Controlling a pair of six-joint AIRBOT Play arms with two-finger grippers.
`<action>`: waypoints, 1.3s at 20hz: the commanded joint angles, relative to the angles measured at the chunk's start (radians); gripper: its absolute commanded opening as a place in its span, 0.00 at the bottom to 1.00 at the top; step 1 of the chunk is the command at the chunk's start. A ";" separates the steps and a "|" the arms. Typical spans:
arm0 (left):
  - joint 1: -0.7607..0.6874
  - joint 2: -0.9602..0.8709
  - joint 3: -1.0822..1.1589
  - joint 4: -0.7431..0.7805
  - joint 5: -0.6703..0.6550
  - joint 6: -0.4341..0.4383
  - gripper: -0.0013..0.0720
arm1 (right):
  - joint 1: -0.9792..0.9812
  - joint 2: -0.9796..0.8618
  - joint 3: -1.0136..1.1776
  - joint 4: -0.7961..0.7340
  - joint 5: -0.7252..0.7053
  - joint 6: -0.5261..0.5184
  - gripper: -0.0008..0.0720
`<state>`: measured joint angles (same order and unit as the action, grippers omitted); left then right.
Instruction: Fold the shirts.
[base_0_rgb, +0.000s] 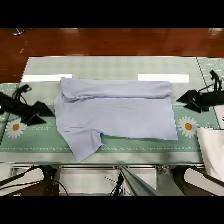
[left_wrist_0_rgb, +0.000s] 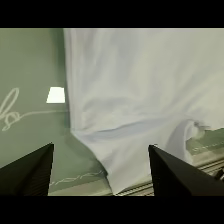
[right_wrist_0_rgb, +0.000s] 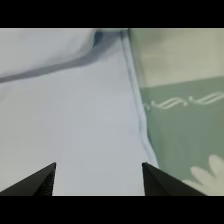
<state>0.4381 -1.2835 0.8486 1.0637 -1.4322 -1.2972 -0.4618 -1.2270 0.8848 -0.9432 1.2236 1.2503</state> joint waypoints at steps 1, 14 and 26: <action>0.090 0.196 -0.316 -0.064 0.166 0.019 0.98 | -0.018 0.239 -0.341 0.164 -0.102 -0.045 0.86; -0.202 0.253 -0.553 -0.368 0.415 0.104 0.96 | -0.084 0.322 -0.422 0.206 -0.100 -0.008 0.86; -0.195 0.250 -0.513 -0.387 0.367 0.145 0.05 | -0.156 0.256 -0.437 -0.192 0.119 0.142 0.86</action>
<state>0.2440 -1.0328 0.3298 0.6891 -1.0630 -1.1549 -0.6697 -0.9325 0.4522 -1.0863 1.2968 1.3815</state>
